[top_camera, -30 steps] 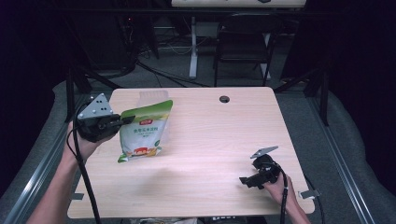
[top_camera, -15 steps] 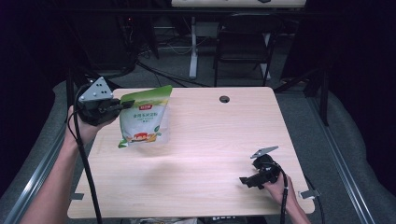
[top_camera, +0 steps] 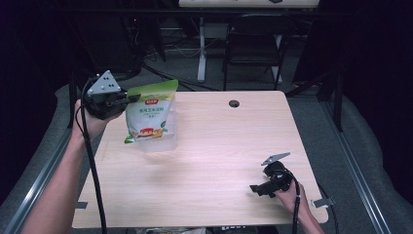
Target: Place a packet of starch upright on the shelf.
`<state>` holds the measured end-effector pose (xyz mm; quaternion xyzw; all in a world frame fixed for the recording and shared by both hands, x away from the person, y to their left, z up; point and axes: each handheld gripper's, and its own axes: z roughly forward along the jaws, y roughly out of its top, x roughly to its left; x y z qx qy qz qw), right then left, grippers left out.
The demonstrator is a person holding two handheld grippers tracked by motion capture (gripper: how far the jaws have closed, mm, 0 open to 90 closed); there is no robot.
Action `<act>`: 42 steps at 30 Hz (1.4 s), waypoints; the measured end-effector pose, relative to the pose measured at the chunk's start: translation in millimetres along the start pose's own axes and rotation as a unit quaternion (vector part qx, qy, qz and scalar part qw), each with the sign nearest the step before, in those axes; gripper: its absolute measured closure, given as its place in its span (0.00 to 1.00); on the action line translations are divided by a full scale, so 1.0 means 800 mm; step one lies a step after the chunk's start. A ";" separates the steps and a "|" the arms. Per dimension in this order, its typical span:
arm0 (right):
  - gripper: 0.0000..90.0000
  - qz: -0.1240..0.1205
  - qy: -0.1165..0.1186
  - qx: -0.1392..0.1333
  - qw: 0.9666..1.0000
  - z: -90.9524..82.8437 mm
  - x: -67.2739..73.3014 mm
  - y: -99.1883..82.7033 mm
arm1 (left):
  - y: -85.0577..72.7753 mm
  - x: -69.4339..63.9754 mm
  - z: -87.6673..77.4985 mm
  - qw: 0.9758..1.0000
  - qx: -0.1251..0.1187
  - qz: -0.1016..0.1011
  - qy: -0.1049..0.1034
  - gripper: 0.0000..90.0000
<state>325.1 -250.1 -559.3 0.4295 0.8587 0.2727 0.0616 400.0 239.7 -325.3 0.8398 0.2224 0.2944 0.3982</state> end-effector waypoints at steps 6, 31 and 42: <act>0.10 0.000 0.000 0.000 1.000 0.000 0.000 0.000 | 0.001 0.013 0.013 1.000 0.000 0.000 0.008 1.00; 0.10 0.001 -0.002 0.003 1.000 0.001 -0.001 0.000 | -0.004 0.063 0.064 0.999 -0.004 0.011 0.042 1.00; 0.10 0.002 0.002 0.000 1.000 0.002 -0.001 -0.001 | -0.015 0.087 0.087 0.998 -0.016 0.011 0.065 1.00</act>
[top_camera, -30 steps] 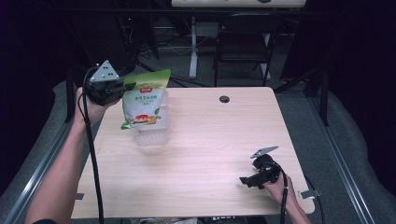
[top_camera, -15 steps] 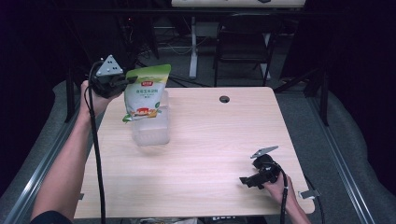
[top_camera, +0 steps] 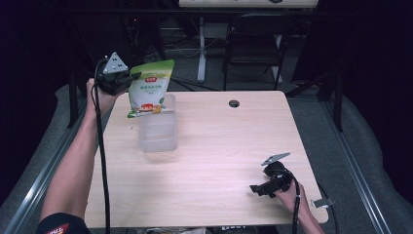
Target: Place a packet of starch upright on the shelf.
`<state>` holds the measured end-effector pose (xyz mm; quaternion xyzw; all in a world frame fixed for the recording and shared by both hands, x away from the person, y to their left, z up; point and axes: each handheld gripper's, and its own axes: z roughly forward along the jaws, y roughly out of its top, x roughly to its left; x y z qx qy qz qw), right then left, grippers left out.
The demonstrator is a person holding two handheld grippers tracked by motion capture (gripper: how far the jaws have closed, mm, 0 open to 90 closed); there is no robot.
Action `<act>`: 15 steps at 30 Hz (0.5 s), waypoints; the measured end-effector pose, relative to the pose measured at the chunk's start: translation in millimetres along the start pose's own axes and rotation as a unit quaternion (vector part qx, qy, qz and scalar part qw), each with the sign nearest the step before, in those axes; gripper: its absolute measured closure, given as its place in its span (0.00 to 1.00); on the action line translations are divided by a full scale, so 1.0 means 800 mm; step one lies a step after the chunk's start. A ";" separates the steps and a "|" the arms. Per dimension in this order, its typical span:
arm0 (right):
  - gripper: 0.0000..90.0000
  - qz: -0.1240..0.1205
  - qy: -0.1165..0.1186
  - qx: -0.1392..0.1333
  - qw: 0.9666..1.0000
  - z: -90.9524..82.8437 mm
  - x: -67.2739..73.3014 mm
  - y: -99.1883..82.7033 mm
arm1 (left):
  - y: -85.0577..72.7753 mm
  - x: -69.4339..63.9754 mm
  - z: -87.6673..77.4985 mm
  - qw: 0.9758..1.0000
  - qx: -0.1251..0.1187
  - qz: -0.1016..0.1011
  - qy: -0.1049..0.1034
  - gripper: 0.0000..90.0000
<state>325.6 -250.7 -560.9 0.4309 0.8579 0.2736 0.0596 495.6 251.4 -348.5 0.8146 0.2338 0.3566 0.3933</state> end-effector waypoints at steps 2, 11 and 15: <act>0.10 -0.002 -0.003 0.002 1.000 0.000 0.000 0.000 | -0.001 0.000 0.005 1.000 -0.001 0.005 0.008 1.00; 0.10 -0.002 -0.002 0.002 1.000 -0.001 0.000 -0.001 | -0.008 -0.001 0.037 0.999 0.003 0.015 0.029 1.00; 0.10 -0.001 0.000 0.000 1.000 -0.001 0.000 -0.001 | -0.016 0.000 0.050 0.999 0.004 0.015 0.038 1.00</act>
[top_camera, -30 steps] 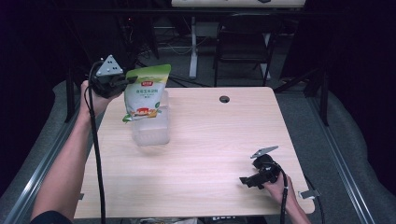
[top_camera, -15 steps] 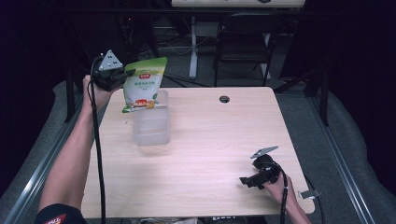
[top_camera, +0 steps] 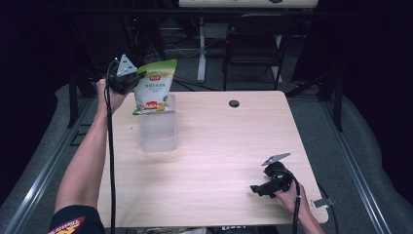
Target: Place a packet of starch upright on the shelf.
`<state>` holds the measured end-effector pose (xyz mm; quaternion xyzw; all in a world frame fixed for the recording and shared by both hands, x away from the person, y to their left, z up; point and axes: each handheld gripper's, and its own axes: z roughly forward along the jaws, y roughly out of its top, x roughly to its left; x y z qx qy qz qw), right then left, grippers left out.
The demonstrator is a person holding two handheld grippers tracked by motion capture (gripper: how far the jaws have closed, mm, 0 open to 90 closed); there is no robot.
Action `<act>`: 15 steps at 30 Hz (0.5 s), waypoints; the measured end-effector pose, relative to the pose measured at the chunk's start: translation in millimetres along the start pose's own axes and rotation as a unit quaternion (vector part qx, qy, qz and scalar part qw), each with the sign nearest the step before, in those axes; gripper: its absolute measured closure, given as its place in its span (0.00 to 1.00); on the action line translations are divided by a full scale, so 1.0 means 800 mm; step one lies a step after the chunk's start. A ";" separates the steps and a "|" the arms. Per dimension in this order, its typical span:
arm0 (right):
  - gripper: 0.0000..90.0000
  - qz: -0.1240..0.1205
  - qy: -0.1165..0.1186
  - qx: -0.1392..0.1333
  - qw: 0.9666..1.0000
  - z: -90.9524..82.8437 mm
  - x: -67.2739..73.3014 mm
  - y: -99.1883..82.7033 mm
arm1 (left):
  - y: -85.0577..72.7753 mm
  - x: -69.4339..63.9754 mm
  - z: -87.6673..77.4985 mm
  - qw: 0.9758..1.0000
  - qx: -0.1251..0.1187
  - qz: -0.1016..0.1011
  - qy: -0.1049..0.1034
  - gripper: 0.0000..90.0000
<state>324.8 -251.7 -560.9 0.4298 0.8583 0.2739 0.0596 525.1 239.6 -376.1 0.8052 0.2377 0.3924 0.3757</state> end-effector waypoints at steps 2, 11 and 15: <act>0.10 0.001 -0.003 0.000 1.000 0.000 0.001 0.000 | -0.004 -0.001 0.007 1.000 -0.001 -0.002 0.000 1.00; 0.10 0.002 0.002 -0.002 1.000 -0.001 0.001 -0.001 | -0.028 -0.010 0.033 1.000 0.008 -0.003 -0.008 1.00; 0.10 0.002 0.000 -0.001 1.000 -0.001 0.001 -0.001 | -0.033 -0.012 0.035 1.000 0.005 -0.004 -0.021 1.00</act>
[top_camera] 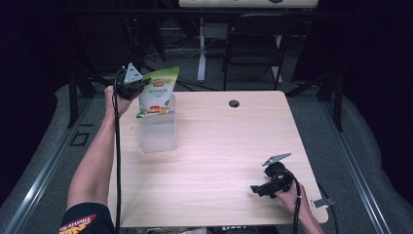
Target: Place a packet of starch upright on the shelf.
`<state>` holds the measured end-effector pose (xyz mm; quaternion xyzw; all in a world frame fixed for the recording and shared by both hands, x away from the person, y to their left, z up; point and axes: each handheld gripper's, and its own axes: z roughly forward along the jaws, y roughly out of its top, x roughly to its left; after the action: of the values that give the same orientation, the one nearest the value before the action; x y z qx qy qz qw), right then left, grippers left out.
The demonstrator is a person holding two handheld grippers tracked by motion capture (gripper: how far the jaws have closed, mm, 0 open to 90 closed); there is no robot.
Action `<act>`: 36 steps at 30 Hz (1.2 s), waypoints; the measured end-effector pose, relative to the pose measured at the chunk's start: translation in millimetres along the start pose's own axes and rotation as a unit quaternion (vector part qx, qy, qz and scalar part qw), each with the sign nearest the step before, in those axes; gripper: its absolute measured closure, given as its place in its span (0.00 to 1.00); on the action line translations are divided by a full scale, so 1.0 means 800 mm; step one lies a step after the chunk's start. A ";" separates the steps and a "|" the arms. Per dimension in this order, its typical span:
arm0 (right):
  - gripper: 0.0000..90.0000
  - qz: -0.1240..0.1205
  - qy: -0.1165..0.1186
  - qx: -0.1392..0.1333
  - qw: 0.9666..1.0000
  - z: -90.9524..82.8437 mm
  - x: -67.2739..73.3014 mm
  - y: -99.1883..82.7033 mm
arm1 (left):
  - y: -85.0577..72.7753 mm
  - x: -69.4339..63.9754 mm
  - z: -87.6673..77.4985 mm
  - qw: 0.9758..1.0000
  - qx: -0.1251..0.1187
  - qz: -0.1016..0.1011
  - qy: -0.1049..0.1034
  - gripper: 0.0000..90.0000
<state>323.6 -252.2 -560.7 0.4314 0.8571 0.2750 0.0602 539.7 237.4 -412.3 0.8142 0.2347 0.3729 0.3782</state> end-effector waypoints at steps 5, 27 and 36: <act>0.10 -0.004 -0.003 0.003 1.000 0.000 0.000 0.000 | -0.001 -0.002 0.002 1.000 0.009 0.012 -0.025 1.00; 0.10 -0.001 0.000 0.001 1.000 0.000 0.000 0.000 | 0.004 -0.014 0.023 0.997 0.076 0.019 -0.008 0.65; 0.10 0.000 0.000 0.002 1.000 0.000 0.000 0.000 | 0.033 -0.022 0.040 0.993 0.113 0.042 0.007 0.56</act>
<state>323.8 -252.1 -561.0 0.4315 0.8576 0.2733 0.0596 556.8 195.9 -412.9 0.8583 0.2434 0.3649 0.2662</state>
